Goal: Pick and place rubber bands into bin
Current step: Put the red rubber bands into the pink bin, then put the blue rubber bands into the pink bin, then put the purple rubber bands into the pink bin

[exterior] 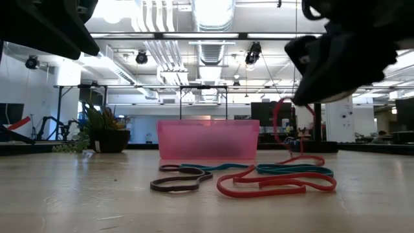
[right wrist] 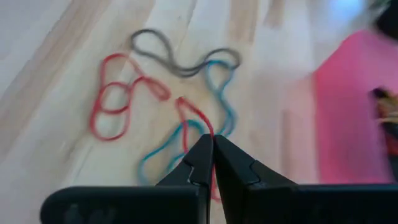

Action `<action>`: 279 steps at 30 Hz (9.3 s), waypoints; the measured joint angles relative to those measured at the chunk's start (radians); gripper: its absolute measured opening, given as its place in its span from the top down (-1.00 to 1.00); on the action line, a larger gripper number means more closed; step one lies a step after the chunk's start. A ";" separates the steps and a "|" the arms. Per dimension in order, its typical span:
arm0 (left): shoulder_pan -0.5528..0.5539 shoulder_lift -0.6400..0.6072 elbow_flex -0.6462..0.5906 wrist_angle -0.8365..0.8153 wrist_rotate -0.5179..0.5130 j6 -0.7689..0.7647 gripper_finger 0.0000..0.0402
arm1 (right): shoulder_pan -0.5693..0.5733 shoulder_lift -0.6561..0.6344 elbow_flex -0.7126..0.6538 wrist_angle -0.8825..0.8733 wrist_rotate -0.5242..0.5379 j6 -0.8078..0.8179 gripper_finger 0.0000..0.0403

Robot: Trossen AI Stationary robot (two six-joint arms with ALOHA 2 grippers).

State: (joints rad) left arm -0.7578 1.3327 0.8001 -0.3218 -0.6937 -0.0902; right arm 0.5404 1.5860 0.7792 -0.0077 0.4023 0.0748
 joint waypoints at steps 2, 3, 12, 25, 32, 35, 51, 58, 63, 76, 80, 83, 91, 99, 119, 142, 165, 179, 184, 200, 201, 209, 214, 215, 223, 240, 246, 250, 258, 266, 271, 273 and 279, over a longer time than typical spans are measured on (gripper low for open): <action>0.000 0.000 0.000 0.000 0.000 0.000 0.45 | 0.000 -0.017 0.000 0.001 0.044 -0.040 0.96; 0.000 0.000 0.000 0.000 0.000 0.000 0.45 | 0.000 -0.025 0.000 0.005 0.065 -0.062 0.96; 0.000 0.000 -0.002 0.001 -0.001 0.000 0.45 | -0.001 -0.106 0.000 0.105 0.255 -0.301 0.96; 0.000 0.000 -0.005 0.000 -0.021 0.002 0.45 | -0.152 -0.160 0.001 0.386 0.304 -0.608 0.96; 0.000 0.000 -0.005 0.009 -0.022 0.026 0.45 | -0.338 -0.147 0.001 0.427 0.242 -0.549 0.96; 0.000 0.000 -0.005 0.008 -0.022 0.026 0.45 | -0.427 -0.124 0.001 0.445 0.141 -0.503 0.96; 0.000 0.000 -0.007 0.008 -0.022 0.027 0.45 | -0.669 0.090 0.001 0.510 -0.072 -0.275 0.96; 0.000 0.000 -0.007 0.011 -0.022 0.027 0.45 | -0.670 0.094 0.024 0.450 -0.120 -0.220 0.84; 0.000 0.000 -0.008 0.016 -0.022 0.027 0.45 | -0.673 0.086 0.074 0.365 -0.121 -0.204 0.59; 0.006 0.005 -0.022 0.039 -0.022 0.030 0.45 | -0.553 0.082 0.328 -0.326 -0.310 -0.158 0.37; 0.012 0.023 -0.022 0.111 -0.022 0.089 0.45 | -0.462 0.082 0.376 -0.480 -0.309 -0.113 0.43; 0.018 0.045 -0.022 0.165 -0.022 0.140 0.45 | -0.391 0.082 0.404 -0.599 -0.309 -0.041 0.47; 0.062 0.100 -0.023 0.219 -0.022 0.185 0.45 | -0.196 0.082 0.425 -0.840 -0.302 0.270 0.55; 0.095 0.105 -0.023 0.232 -0.022 0.185 0.45 | 0.017 0.081 0.344 -0.887 -0.296 0.596 0.64; 0.095 0.100 -0.022 0.235 -0.022 0.182 0.45 | 0.330 0.076 0.167 -0.958 -0.220 1.227 0.60; 0.095 0.099 -0.022 0.235 -0.022 0.180 0.45 | 0.333 0.070 0.040 -0.849 -0.213 1.285 0.40; 0.095 0.099 -0.021 0.235 -0.021 0.180 0.45 | 0.333 0.044 0.018 -0.732 -0.183 1.187 0.95; 0.095 0.099 -0.021 0.235 -0.021 0.181 0.45 | 0.332 0.049 0.118 -0.753 0.005 1.008 0.96; 0.095 0.099 -0.021 0.235 -0.021 0.181 0.45 | 0.332 0.048 0.233 -0.796 0.153 0.859 0.96; 0.095 0.099 -0.021 0.235 -0.021 0.181 0.45 | 0.311 0.051 0.475 -0.795 0.634 0.255 0.96; 0.095 0.099 -0.021 0.235 -0.021 0.181 0.45 | 0.300 0.051 0.478 -0.793 0.650 0.232 0.96; 0.095 0.099 -0.021 0.235 -0.021 0.181 0.45 | 0.166 0.051 0.470 -0.775 0.700 0.118 0.96; 0.095 0.099 -0.021 0.235 -0.021 0.181 0.45 | 0.037 0.051 0.458 -0.676 0.699 -0.030 0.96; 0.095 0.099 -0.021 0.235 -0.021 0.181 0.45 | 0.008 0.051 0.457 -0.647 0.695 -0.066 0.96; 0.095 0.099 -0.021 0.235 -0.022 0.181 0.45 | -0.247 0.051 0.451 -0.388 0.460 -0.345 0.96; 0.096 0.099 -0.021 0.235 -0.021 0.183 0.45 | -0.638 0.051 0.387 -0.234 -0.020 -0.260 0.96; 0.097 0.099 -0.021 0.236 -0.021 0.183 0.45 | -0.646 0.051 0.304 -0.089 -0.047 -0.257 0.96; 0.097 0.100 -0.021 0.236 -0.021 0.184 0.45 | -0.658 0.051 0.279 -0.067 -0.073 -0.201 0.95; 0.097 0.100 -0.021 0.236 -0.021 0.184 0.45 | -0.712 0.051 0.277 -0.060 -0.278 -0.134 0.65; 0.098 0.100 -0.021 0.236 -0.022 0.185 0.45 | -0.708 0.051 0.277 -0.067 -0.283 -0.152 0.34; 0.105 0.103 -0.021 0.244 0.037 0.185 0.45 | -0.679 0.051 0.276 -0.135 -0.353 -0.153 0.30; 0.117 0.111 -0.022 0.261 0.111 0.195 0.45 | -0.654 0.051 0.273 -0.155 -0.376 -0.153 0.32; 0.158 0.181 -0.021 0.400 0.280 0.310 0.45 | -0.550 0.051 0.268 -0.232 -0.378 -0.122 0.39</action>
State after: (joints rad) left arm -0.5994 1.5133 0.7792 0.0781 -0.4136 0.2200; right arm -0.0101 1.6371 1.0472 -0.2394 0.0240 -0.0472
